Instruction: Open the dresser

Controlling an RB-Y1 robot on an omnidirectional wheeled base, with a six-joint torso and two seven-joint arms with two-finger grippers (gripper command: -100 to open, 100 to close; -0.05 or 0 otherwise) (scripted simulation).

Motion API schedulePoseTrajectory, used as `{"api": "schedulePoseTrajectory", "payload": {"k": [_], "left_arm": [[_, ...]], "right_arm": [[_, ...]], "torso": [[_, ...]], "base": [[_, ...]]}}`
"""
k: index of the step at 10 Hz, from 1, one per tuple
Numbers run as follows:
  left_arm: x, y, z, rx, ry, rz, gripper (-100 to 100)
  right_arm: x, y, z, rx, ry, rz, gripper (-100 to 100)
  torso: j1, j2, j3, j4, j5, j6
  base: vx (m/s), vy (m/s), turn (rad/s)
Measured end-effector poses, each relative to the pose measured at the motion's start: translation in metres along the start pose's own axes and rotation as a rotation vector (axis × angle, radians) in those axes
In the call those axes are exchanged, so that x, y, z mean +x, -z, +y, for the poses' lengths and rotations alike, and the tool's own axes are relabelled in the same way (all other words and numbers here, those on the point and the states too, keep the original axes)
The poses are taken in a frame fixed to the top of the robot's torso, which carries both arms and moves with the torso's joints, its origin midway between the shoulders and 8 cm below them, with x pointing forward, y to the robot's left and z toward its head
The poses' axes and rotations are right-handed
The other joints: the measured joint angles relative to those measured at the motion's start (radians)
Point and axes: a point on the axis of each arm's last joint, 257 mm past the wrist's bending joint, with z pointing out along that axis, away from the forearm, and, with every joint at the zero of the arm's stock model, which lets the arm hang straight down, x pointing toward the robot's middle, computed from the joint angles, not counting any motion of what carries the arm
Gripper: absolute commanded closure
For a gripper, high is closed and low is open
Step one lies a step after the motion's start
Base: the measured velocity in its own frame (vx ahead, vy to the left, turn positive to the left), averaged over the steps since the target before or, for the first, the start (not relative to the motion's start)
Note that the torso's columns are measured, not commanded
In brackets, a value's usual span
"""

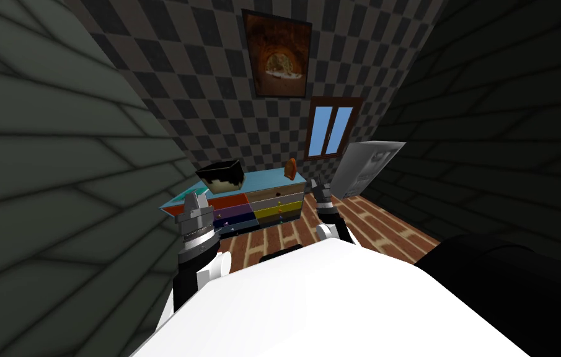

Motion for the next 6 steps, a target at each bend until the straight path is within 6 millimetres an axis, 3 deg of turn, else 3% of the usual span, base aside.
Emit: {"api": "schedulePoseTrajectory", "payload": {"k": [4,5,6], "left_arm": [[0.0,0.0,0.0,0.0,0.0,0.0,0],[0.0,0.0,0.0,0.0,0.0,0.0,-100],[0.0027,0.0009,0.0014,0.0,-0.006,0.022,-100]], "right_arm": [[0.0,0.0,0.0001,0.0,0.0,0.0,0],[0.0,0.0,0.0001,0.0,0.0,0.0,0],[0.0,0.0001,-0.0002,0.0,0.0,0.0,0]], "torso": [[0.0,0.296,-0.59,0.295,0.0,0.0],[0.0,0.369,-0.738,0.369,0.0,0.0],[0.0,0.403,-0.807,0.402,0.0,0.0]], "base": [[0.0,0.0,0.0],[0.014,-0.013,-0.001],[0.024,-0.032,-0.001]]}}
